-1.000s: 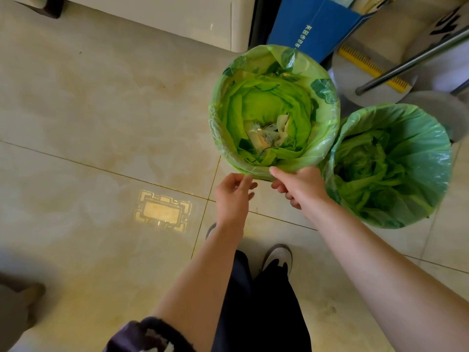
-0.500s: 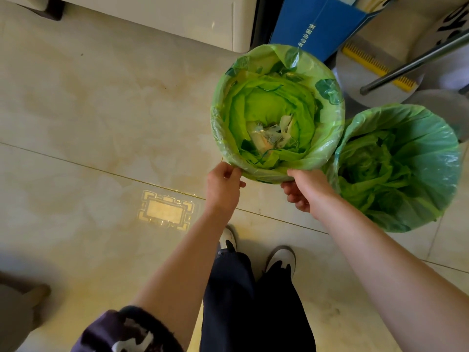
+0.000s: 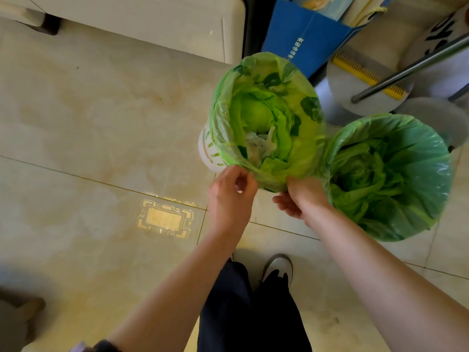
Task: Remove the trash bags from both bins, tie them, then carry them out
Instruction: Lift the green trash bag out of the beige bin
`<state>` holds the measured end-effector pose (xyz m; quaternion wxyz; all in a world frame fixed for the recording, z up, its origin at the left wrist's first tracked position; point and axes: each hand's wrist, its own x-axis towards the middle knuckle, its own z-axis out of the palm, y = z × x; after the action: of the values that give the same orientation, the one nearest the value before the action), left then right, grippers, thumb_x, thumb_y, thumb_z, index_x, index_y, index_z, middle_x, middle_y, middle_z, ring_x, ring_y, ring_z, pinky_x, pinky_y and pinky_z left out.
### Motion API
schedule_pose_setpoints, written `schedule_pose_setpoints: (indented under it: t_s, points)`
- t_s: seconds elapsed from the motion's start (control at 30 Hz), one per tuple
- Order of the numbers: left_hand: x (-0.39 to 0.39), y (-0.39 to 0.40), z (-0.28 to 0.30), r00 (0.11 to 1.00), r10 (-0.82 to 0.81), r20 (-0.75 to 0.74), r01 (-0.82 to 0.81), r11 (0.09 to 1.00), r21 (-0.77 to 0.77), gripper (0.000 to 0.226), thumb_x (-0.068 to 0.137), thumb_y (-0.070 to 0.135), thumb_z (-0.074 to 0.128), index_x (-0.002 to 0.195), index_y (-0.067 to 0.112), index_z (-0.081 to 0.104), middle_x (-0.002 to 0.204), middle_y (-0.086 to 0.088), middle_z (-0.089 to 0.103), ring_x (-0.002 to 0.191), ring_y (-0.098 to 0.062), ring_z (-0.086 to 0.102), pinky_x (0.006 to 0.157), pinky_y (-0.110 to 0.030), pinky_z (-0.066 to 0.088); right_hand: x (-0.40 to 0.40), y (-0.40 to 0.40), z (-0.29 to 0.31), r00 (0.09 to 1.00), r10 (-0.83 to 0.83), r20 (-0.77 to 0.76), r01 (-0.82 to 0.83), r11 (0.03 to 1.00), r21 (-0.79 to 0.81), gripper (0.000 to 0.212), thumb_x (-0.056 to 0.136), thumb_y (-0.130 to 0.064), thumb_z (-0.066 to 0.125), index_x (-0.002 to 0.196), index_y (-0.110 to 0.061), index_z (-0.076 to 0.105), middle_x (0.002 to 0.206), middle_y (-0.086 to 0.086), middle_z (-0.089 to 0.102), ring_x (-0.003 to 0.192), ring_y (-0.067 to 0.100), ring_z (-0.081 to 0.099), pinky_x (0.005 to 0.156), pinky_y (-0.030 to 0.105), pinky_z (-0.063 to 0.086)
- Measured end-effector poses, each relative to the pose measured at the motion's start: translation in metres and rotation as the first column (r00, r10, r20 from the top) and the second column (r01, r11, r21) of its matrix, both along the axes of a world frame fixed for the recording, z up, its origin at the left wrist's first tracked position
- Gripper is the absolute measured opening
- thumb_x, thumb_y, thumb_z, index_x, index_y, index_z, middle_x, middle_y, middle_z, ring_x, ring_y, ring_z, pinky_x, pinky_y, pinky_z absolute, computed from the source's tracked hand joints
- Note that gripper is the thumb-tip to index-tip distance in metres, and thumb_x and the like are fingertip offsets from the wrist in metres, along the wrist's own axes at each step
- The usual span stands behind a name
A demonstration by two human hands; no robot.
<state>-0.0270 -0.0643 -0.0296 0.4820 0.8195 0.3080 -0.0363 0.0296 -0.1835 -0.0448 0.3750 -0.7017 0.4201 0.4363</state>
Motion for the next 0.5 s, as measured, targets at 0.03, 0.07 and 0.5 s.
schedule_pose_setpoints:
  t_s: [0.03,0.07,0.5]
  points:
    - [0.000,0.001,0.001,1.000,0.007,0.003,-0.007,1.000,0.013,0.019,0.082,0.011,0.061,0.065,0.005,0.054,0.060,-0.002,0.052,0.055,-0.007,0.039,0.053,-0.017,0.033,0.001,0.002,0.000,1.000,0.007,-0.018,-0.007,1.000,0.015,0.030,0.093,-0.022,0.033,0.079,-0.006,0.053,0.044,0.003,0.065,0.038,0.014,0.055,0.043,0.018,0.042]
    - [0.000,0.003,0.001,0.999,0.042,-0.008,-0.041,0.999,0.022,0.019,0.081,0.012,0.061,0.065,0.006,0.054,0.058,-0.001,0.052,0.054,-0.008,0.040,0.054,-0.021,0.036,0.002,0.004,0.001,1.000,0.015,-0.024,-0.015,1.000,0.027,0.031,0.093,-0.022,0.032,0.080,-0.005,0.053,0.048,0.006,0.066,0.040,0.016,0.056,0.045,0.020,0.043]
    - [-0.021,0.016,0.001,0.841,0.463,-0.281,-0.529,0.812,-0.247,0.025,0.087,0.026,0.061,0.070,0.007,0.062,0.057,-0.001,0.071,0.072,-0.027,0.072,0.079,-0.050,0.057,0.014,0.024,0.022,0.974,0.170,0.151,-0.169,0.985,-0.018,0.042,0.096,-0.026,0.042,0.060,-0.011,0.057,0.049,0.000,0.051,0.039,0.013,0.043,0.040,0.018,0.035]
